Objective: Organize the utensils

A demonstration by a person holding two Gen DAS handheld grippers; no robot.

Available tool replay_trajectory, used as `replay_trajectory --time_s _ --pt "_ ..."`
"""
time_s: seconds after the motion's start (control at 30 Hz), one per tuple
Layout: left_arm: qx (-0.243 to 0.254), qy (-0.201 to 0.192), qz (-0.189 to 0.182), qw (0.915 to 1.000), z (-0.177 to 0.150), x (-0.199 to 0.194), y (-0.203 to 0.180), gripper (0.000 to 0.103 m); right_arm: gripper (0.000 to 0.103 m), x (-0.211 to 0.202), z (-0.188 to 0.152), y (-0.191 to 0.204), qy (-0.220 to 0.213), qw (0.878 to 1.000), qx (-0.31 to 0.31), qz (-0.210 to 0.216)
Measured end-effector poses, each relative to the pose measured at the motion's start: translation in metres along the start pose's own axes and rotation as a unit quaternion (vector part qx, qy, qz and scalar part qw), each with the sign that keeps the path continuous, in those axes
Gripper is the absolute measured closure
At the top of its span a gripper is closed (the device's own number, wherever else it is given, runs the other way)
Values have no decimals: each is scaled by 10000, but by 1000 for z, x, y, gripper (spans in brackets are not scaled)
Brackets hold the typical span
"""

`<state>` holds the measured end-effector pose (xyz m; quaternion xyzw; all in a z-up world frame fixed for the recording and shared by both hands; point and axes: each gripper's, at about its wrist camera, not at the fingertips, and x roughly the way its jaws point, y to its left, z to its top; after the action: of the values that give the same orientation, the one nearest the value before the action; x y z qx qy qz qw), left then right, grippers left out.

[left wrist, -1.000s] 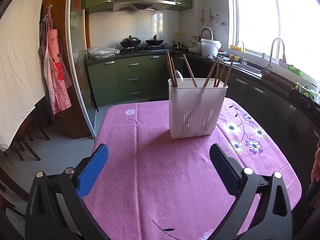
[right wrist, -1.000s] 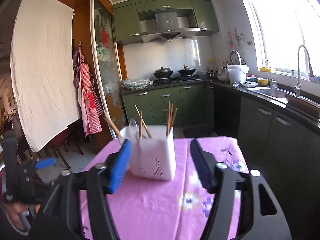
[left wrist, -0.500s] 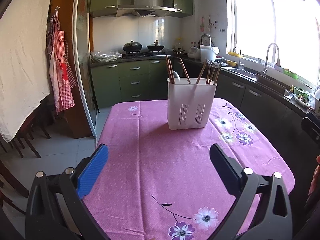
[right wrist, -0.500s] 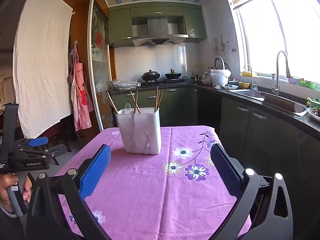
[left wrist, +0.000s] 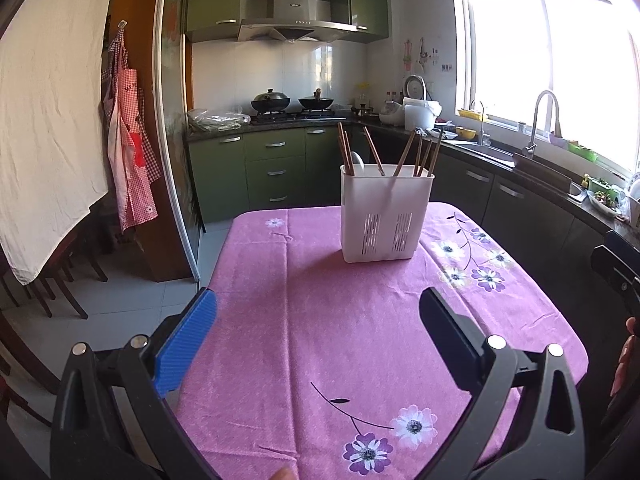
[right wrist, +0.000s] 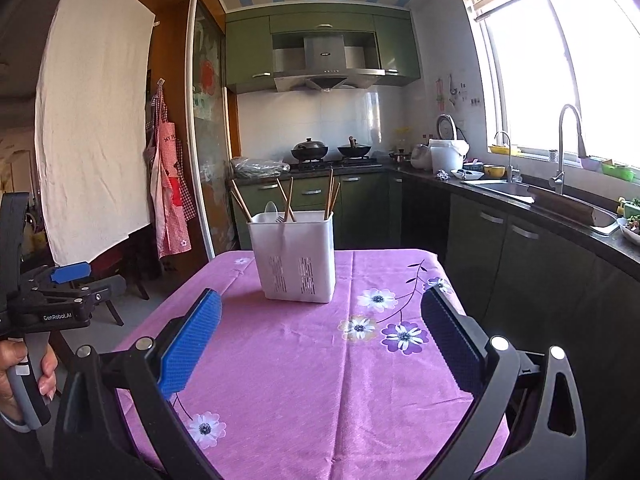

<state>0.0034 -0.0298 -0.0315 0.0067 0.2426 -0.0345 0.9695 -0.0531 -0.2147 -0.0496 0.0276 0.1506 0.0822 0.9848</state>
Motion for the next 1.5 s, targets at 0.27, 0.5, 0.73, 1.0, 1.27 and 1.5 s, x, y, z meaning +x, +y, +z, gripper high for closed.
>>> replay_trajectory --time_s 0.27,0.5,0.73,1.0,1.27,1.5 --pt "0 10 6 10000 -1 0 0 7 4 1 2 1 15 10000 6 24" --pt "2 6 3 10000 0 0 0 7 4 3 3 1 39 10000 16 61" --pt "-6 7 -5 10000 0 -1 0 7 4 3 2 0 56 9999 25 83" --pt "-24 2 9 10000 2 -4 1 7 4 4 2 0 92 9999 12 120" --pt "27 37 17 10000 2 -3 0 7 4 5 1 0 109 9999 11 123" --pt "47 49 37 10000 3 -1 0 7 4 7 -1 0 126 9998 6 133"
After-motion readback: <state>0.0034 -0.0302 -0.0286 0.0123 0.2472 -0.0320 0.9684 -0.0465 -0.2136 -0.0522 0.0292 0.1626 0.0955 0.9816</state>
